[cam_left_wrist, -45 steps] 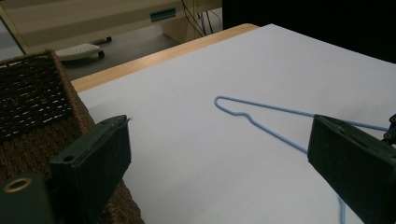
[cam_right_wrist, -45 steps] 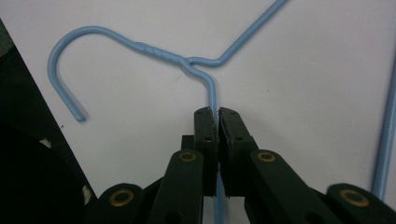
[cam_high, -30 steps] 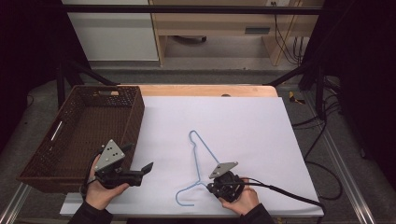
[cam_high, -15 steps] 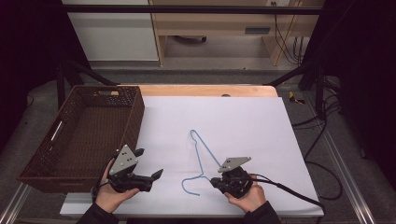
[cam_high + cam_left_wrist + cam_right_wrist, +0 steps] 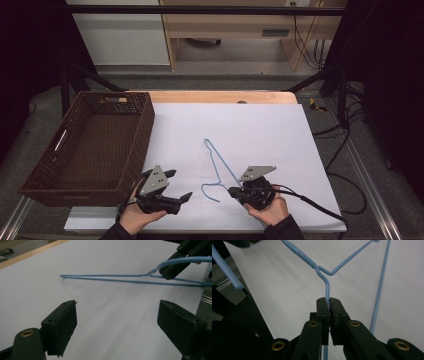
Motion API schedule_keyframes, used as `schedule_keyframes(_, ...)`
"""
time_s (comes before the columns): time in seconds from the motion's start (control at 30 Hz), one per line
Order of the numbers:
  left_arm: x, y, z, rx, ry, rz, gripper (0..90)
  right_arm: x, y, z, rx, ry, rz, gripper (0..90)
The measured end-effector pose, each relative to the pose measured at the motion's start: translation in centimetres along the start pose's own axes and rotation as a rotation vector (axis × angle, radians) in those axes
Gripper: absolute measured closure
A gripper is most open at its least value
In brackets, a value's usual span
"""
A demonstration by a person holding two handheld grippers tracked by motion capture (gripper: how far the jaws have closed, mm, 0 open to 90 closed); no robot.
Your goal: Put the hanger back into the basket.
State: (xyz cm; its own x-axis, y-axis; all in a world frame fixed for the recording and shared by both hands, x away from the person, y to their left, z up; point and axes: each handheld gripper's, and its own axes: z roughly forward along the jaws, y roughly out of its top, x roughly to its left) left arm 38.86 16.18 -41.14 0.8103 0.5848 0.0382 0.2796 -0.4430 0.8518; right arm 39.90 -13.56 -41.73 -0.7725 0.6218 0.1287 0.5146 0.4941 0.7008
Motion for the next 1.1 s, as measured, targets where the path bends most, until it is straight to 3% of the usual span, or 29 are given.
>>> schedule_keyframes(0.2,-1.4,0.5,1.4,-0.007,-0.051,0.017,25.6,0.0,0.0,-0.2,-0.003,-0.002,0.002,87.5)
schedule_keyframes(0.47,-2.1,1.6,3.5,-0.026,-0.090,0.012,37.2,-0.1,0.0,-0.3,-0.008,-0.005,0.000,87.5)
schedule_keyframes(0.83,-3.0,2.7,5.5,-0.036,-0.119,0.018,58.6,-0.3,0.0,-0.5,-0.011,-0.006,-0.003,87.5)
schedule_keyframes(1.1,-3.1,2.5,6.1,-0.038,-0.119,-0.013,75.0,-0.2,0.0,-0.4,-0.004,-0.002,-0.004,87.5)
